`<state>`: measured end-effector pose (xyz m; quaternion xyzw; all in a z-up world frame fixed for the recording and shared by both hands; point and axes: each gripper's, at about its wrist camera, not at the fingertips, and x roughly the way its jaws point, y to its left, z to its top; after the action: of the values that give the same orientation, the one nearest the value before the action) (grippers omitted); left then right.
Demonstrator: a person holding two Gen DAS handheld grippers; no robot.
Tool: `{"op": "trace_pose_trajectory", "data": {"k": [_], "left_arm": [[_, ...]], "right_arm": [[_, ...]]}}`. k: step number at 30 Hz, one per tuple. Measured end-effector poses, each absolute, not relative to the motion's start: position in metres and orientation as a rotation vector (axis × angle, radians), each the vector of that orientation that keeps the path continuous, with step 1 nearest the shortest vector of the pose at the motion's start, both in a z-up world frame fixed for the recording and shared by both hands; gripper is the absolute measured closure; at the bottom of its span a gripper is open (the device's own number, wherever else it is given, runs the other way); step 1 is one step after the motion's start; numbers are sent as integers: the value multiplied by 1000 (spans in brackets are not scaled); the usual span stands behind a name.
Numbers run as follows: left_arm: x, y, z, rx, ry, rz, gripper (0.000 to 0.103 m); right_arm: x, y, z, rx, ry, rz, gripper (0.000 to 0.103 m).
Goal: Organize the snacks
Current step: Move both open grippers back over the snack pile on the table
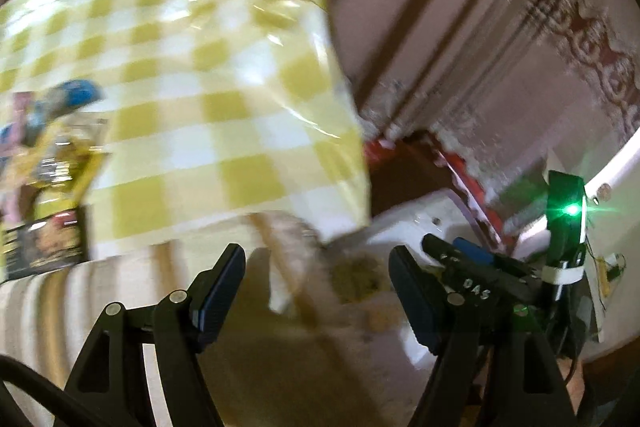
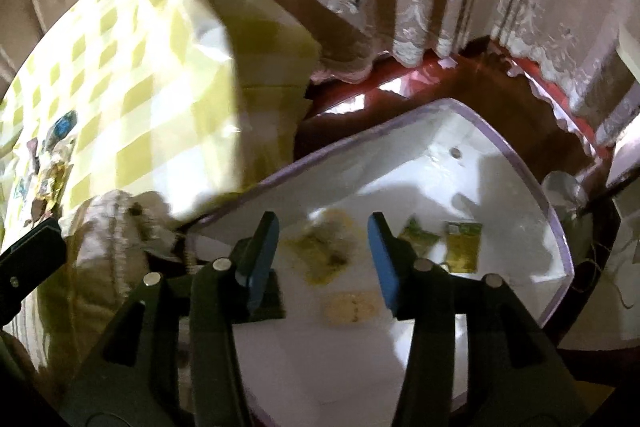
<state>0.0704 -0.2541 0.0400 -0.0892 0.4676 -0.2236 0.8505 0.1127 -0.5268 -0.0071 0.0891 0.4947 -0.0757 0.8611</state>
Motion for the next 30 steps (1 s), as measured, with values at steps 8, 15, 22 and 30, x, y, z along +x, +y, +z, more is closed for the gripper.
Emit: {"op": "trace_pose_trajectory", "data": {"k": [8,15,22,30], "left_arm": [[45,-168,56,-236,907,-261,28],[13,-95,59,-331,866,-101,28],[-6,-53,58,-391,839,-14,28],[-13,-28,56,-415,828,38,28]], "right_arm": [[112,-447,25,105,959,2,41],[105,-390,37,62,933,124,36],[91,-343,37,5,930,228,34],[90,-310,30,-35,952,289,33]]}}
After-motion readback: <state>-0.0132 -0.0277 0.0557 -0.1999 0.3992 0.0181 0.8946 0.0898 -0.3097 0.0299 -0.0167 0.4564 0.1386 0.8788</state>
